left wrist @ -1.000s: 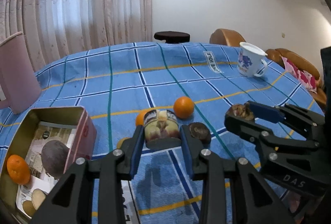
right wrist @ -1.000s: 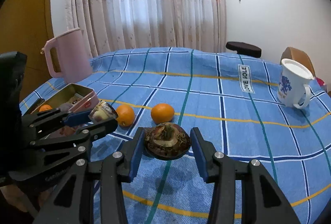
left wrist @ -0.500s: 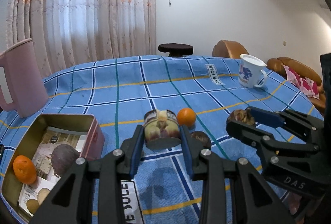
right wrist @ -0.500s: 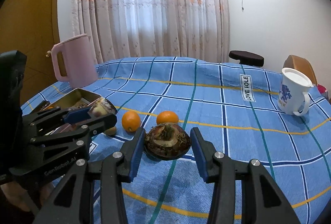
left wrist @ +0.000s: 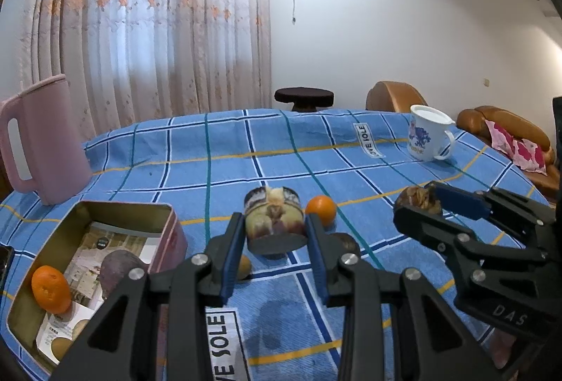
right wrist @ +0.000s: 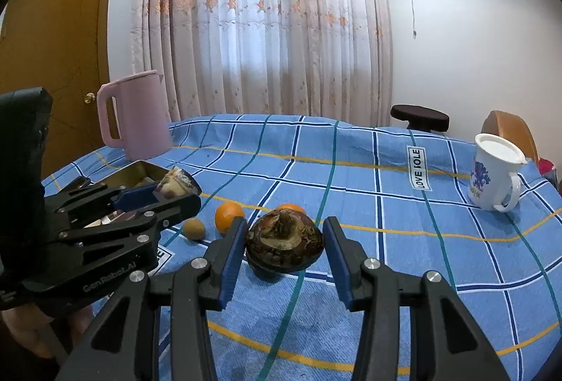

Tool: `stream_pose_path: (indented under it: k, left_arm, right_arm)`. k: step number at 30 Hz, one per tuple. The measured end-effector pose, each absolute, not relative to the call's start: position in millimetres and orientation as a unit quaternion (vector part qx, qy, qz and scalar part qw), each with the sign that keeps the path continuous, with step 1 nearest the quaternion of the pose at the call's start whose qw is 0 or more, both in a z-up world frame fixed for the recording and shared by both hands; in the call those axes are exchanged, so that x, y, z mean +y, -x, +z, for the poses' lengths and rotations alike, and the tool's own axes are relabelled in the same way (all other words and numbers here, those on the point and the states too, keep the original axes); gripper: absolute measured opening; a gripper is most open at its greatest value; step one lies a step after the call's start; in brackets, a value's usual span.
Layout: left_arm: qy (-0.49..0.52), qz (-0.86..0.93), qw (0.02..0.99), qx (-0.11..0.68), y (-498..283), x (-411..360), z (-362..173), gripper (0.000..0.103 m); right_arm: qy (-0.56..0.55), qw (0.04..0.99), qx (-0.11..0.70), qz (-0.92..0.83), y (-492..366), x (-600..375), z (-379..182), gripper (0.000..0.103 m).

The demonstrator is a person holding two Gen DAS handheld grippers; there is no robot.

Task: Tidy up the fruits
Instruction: 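Carry the cupcake toward the tin with the left gripper while the right carries the mushroom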

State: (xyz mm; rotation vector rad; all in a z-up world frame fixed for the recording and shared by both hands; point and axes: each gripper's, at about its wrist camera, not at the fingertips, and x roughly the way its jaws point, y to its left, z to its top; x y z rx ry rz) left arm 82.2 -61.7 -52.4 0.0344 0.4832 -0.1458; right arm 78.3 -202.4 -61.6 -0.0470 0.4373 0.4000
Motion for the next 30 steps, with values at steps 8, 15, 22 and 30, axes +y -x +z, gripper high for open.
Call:
stream_pose_path:
  k: [8,15,22,30]
  left_arm:
    - [-0.027,-0.06,0.974,0.219,-74.6,-64.2,-49.6,0.036]
    - [-0.03,-0.05,0.977,0.206,-70.1,-63.8,-47.5,0.036]
    - [-0.035,-0.045,0.979,0.198,-67.3,-65.7,-45.5,0.036]
    - [-0.034,-0.033,0.981,0.189,-64.5,-64.3,-43.8,0.036]
  right_arm:
    - [0.023,0.959,0.2,0.199,-73.4,-202.7,-59.7,0.047]
    - [0.024,0.961,0.189,0.2,-69.8,-203.8,-58.3,0.047]
    - [0.025,0.963,0.177,0.202,-66.8,-205.6,-57.5,0.047]
    - [0.031,0.965,0.165,0.201,-60.9,-204.7,-56.0,0.047]
